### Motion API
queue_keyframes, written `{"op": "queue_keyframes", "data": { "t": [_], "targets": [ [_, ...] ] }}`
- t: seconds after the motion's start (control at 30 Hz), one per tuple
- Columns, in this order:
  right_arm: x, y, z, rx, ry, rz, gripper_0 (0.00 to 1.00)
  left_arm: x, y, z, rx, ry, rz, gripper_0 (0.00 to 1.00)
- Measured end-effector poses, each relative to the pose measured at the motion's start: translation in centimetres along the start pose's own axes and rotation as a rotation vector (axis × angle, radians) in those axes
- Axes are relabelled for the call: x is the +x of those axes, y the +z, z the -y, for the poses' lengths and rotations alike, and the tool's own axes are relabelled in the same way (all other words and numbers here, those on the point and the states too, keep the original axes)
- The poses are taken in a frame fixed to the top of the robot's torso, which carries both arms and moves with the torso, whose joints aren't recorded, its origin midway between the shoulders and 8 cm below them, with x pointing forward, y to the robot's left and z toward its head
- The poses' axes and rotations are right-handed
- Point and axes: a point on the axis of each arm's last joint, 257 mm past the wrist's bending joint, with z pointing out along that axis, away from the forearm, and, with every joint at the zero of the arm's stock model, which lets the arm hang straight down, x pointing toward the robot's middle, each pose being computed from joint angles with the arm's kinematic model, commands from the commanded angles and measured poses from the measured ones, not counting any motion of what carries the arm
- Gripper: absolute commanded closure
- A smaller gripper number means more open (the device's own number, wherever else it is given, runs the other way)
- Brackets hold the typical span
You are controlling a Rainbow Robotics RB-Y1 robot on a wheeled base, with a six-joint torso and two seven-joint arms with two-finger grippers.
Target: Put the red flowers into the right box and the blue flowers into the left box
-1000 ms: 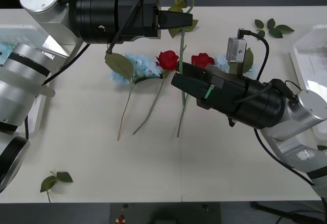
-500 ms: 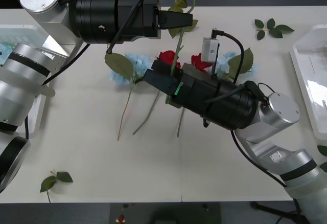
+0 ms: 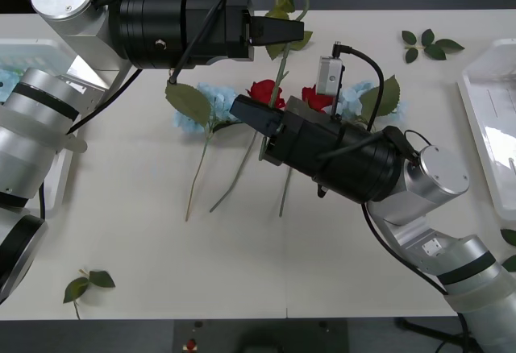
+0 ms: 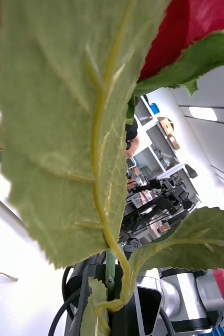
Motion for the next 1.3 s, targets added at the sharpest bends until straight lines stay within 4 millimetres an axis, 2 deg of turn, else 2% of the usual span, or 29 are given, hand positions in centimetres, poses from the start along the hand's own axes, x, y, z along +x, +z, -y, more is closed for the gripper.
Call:
{"op": "queue_keyframes", "data": {
  "t": [0.03, 0.07, 0.1, 0.13, 0.17, 1.03, 1.13, 1.3],
  "targets": [
    [-0.1, 0.0, 0.2, 0.006, 0.000, 0.003, 0.94, 0.0, 0.0, 0.0, 0.000, 0.000, 0.000, 1.00],
    [-0.1, 0.0, 0.2, 0.009, 0.000, 0.004, 0.94, -0.1, 0.0, 0.0, 0.001, 0.000, 0.002, 0.92],
    [-0.1, 0.0, 0.2, 0.009, 0.000, 0.005, 0.96, -0.1, 0.0, 0.1, 0.002, -0.001, 0.003, 0.35],
    [-0.1, 0.0, 0.2, 0.009, 0.000, 0.005, 0.97, -0.1, 0.0, 0.1, 0.002, -0.001, 0.003, 0.07],
    [-0.1, 0.0, 0.2, 0.009, 0.000, 0.005, 0.96, -0.1, 0.0, 0.1, 0.002, -0.001, 0.003, 0.00],
    [-0.6, 0.1, 0.2, 0.007, -0.005, 0.010, 1.00, -0.1, 0.0, 0.1, 0.002, -0.001, 0.003, 0.00],
    [-1.2, -0.6, 0.8, 0.020, -0.013, 0.012, 1.00, -0.1, 0.0, 0.1, 0.002, -0.001, 0.003, 0.00],
    [-1.4, -3.4, 3.1, 0.082, -0.040, -0.081, 1.00, -0.1, 0.0, 0.1, 0.002, -0.001, 0.003, 0.00]
  ]
}}
